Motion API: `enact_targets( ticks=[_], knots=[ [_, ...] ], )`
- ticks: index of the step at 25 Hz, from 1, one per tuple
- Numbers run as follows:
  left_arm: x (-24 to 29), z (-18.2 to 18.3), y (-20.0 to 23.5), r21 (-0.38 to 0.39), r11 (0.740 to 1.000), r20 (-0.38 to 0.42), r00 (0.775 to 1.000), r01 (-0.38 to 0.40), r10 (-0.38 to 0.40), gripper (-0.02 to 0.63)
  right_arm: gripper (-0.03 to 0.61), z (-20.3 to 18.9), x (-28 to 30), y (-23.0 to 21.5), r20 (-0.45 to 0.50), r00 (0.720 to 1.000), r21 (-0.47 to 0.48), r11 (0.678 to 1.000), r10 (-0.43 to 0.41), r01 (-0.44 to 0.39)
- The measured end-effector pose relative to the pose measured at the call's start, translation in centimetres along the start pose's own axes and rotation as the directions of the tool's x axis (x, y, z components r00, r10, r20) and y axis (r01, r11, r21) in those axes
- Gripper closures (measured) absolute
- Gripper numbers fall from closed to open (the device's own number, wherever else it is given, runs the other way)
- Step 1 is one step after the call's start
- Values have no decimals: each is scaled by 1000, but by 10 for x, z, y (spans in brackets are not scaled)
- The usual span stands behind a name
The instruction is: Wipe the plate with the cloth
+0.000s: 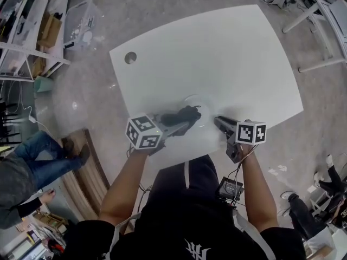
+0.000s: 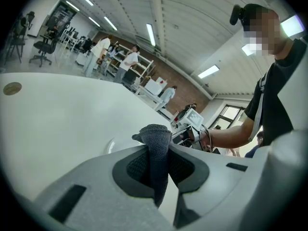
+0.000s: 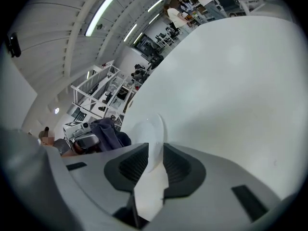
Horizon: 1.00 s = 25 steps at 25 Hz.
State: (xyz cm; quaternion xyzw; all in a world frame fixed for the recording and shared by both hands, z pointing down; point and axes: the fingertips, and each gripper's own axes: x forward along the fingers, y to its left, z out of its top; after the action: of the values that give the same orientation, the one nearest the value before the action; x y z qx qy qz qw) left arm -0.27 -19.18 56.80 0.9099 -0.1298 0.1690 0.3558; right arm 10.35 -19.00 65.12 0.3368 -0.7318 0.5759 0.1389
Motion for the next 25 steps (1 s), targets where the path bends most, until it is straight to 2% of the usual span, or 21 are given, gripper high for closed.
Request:
enact_targets(
  ticks=[5, 11, 16, 19, 21, 25],
  knots=[
    [6, 3, 3, 3, 1000, 1, 1000, 1, -1, 560, 509, -3, 7, -4, -76, 997, 44, 999, -2, 6],
    [9, 1, 4, 2, 1000, -13, 1000, 9, -9, 560, 540, -5, 11, -5, -94, 996, 75, 997, 3, 5],
    [28, -5, 2, 32, 999, -105, 994, 16, -13, 560, 546, -5, 12, -6, -90, 996, 100, 995, 20, -11],
    [47, -13, -1, 97, 995, -209, 978, 15, 6, 560, 549, -5, 12, -7, -83, 996, 117, 993, 31, -21],
    [60, -19, -1, 167, 986, -288, 957, 4, 45, 560, 551, -5, 11, -7, -80, 996, 124, 992, 35, -25],
    [82, -20, 5, 330, 944, -397, 906, -9, 148, 560, 551, -4, 10, -8, -81, 996, 126, 992, 36, -26]
  ],
)
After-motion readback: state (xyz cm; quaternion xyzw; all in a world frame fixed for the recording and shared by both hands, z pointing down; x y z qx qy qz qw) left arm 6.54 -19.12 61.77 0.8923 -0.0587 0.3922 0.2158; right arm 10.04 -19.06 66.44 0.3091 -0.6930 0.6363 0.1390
